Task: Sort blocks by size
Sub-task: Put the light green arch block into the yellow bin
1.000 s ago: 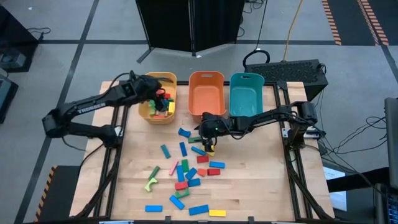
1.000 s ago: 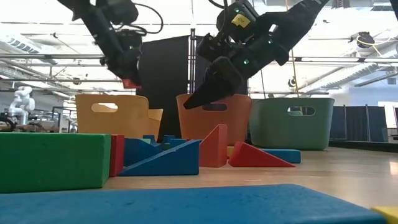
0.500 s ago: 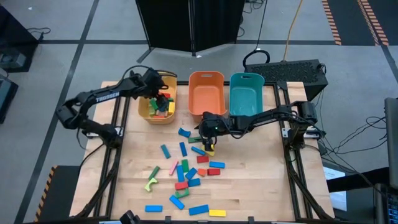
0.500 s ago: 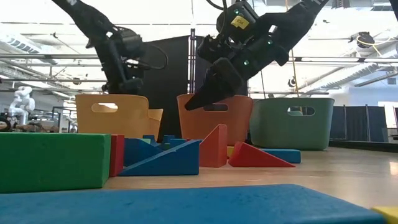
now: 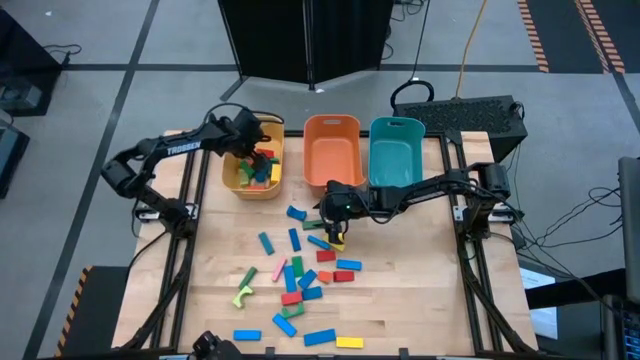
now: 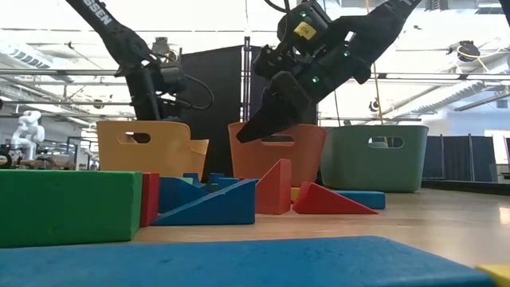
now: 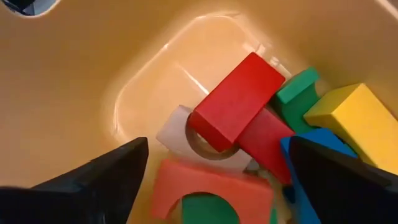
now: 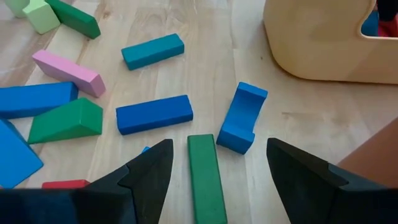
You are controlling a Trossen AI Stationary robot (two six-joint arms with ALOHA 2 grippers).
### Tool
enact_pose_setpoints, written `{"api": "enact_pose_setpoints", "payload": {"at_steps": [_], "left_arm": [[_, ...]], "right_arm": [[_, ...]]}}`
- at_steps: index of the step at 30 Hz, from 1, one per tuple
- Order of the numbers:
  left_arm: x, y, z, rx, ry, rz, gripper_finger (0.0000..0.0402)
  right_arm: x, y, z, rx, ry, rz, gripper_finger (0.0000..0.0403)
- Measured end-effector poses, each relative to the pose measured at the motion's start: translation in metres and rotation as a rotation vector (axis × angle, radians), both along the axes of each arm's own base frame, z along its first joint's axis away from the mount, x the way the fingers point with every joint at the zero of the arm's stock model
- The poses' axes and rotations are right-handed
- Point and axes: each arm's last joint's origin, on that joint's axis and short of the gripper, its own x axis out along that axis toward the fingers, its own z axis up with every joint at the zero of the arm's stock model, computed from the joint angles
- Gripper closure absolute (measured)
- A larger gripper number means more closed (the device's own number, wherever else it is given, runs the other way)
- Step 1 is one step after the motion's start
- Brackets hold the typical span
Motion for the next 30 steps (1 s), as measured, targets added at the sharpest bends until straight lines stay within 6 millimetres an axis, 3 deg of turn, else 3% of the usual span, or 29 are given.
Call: {"api": "enact_pose_setpoints", "payload": {"at_steps": [6, 11, 22, 30], "left_arm": [[-0.001, -0.005, 0.013, 0.025, -0.050, 0.038, 0.0006], [-0.001, -0.025, 0.037, 0.067, -0.107, 0.004, 0.0006], [-0.006, -0.116, 0.087, 0.059, -0.235, -0.200, 0.0006], [0.000, -0.183, 0.096, -0.059, -0.317, -0.351, 0.0006]], "right_arm": [[0.001, -0.001, 0.001, -0.045, -0.016, 0.027, 0.0156], [0.001, -0.001, 0.001, -0.041, -0.016, 0.023, 0.0156], [0.000, 0.014, 0.000, -0.021, 0.001, 0.046, 0.0156], [0.000, 0.024, -0.001, -0.023, 0.002, 0.069, 0.0156]]}}
